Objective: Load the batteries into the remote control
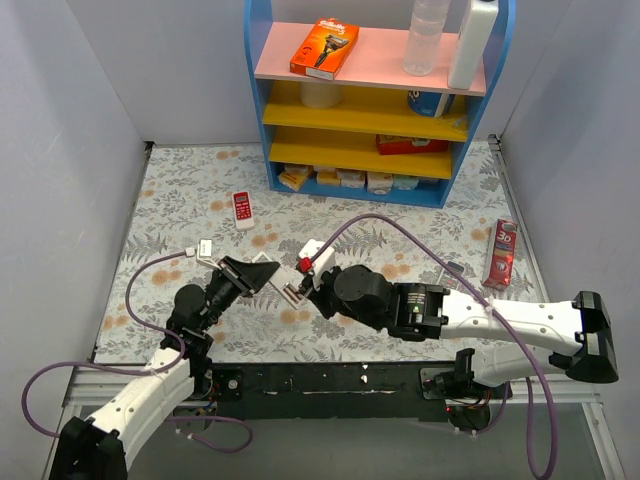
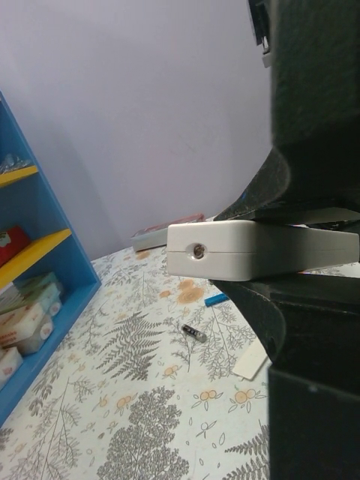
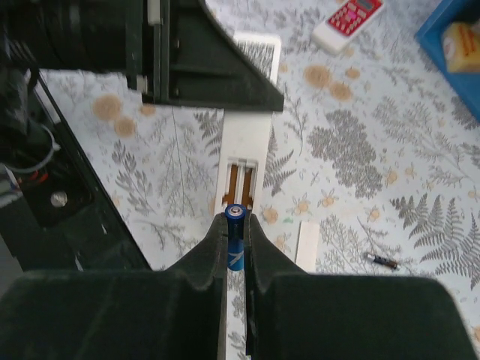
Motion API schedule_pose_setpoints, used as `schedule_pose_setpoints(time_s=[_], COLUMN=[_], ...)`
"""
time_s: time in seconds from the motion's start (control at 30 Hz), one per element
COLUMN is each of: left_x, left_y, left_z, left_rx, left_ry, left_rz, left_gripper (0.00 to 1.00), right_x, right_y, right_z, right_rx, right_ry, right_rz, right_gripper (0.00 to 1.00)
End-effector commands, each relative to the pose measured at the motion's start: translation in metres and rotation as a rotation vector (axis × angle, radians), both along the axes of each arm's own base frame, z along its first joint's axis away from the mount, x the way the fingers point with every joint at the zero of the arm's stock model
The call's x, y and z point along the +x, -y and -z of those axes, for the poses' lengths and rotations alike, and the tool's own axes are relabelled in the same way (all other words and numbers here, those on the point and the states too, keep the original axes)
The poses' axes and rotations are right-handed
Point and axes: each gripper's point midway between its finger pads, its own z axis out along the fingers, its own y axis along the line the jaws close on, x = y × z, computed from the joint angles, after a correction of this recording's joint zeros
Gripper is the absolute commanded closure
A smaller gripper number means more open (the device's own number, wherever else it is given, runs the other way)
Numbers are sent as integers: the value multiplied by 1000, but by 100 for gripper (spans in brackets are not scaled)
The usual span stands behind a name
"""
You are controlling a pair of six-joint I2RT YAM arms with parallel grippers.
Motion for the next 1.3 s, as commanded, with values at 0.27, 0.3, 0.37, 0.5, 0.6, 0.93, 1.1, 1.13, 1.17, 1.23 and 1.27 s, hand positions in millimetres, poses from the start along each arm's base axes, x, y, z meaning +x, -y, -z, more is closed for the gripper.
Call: schedule_pose_setpoints(time_s=[0.27, 0.3, 0.37, 0.5, 0.6, 0.93, 1.1, 1.13, 1.17, 1.23, 1.27], left_x=[-26, -27, -29, -32, -32, -32, -32, -32, -32, -32, -33], left_y=[8, 8, 8, 10, 10, 10, 9, 9, 9, 9, 10], left_z=[-57, -57, -60, -62, -63, -67, -67, -68, -67, -67, -67], left_rx=[-165, -165, -170, -176, -179, -191, -192, -194, -192, -192, -192], left_ry=[263, 269, 284, 297, 297, 307, 306, 310, 310, 310, 310], left_rz=[115, 117, 125, 142, 146, 145, 144, 144, 144, 144, 148], left_gripper=[100, 100, 100, 100, 100, 100, 100, 100, 100, 100, 100], right_x=[18, 17, 17, 16, 15, 12, 14, 14, 15, 16, 17], right_y=[-22, -23, -22, -24, -26, -31, -29, -30, -29, -28, -28], right_z=[-51, -50, -48, -49, -47, -34, -31, -30, -29, -27, -27], right_rx=[327, 334, 336, 343, 336, 284, 268, 262, 256, 239, 236], right_ry=[126, 125, 126, 139, 135, 124, 124, 125, 125, 125, 124], right_rz=[37, 35, 33, 21, 10, -12, -6, -5, -1, 6, 10], right_gripper=[99, 99, 99, 99, 99, 99, 99, 99, 99, 99, 99])
